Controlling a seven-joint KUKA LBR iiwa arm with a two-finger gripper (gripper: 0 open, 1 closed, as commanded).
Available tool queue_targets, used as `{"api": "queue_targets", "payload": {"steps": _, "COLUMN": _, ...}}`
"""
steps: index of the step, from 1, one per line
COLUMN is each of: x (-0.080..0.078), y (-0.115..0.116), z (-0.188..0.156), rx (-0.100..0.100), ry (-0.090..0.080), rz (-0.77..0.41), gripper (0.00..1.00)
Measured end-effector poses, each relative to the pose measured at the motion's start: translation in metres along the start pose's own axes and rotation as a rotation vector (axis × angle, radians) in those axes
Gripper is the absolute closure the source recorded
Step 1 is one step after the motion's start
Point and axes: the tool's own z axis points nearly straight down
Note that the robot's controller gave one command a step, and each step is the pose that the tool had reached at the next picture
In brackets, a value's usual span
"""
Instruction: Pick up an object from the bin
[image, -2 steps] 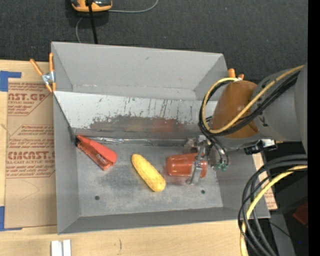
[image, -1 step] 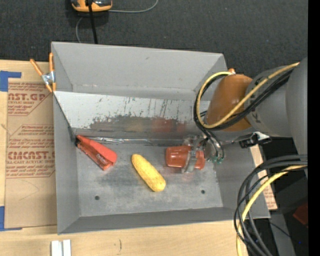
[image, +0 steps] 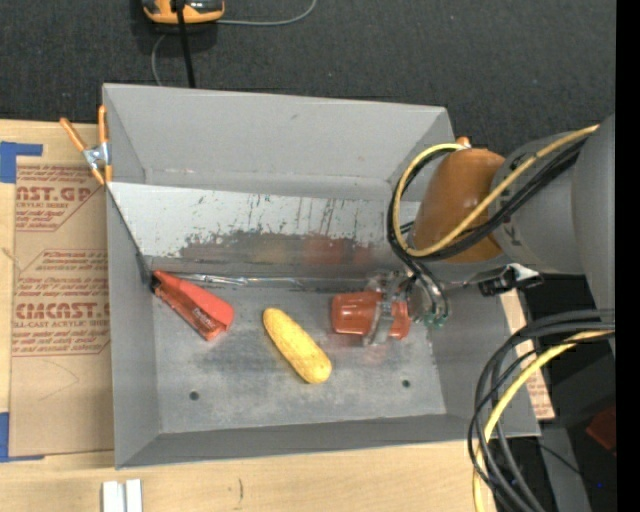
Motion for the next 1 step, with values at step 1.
{"api": "queue_targets", "payload": {"steps": 1, "x": -0.0020, "y": -0.0076, "z": -0.1575, "rx": -0.001, "ry": -0.009, "rz": -0.008, "gripper": 1.00}}
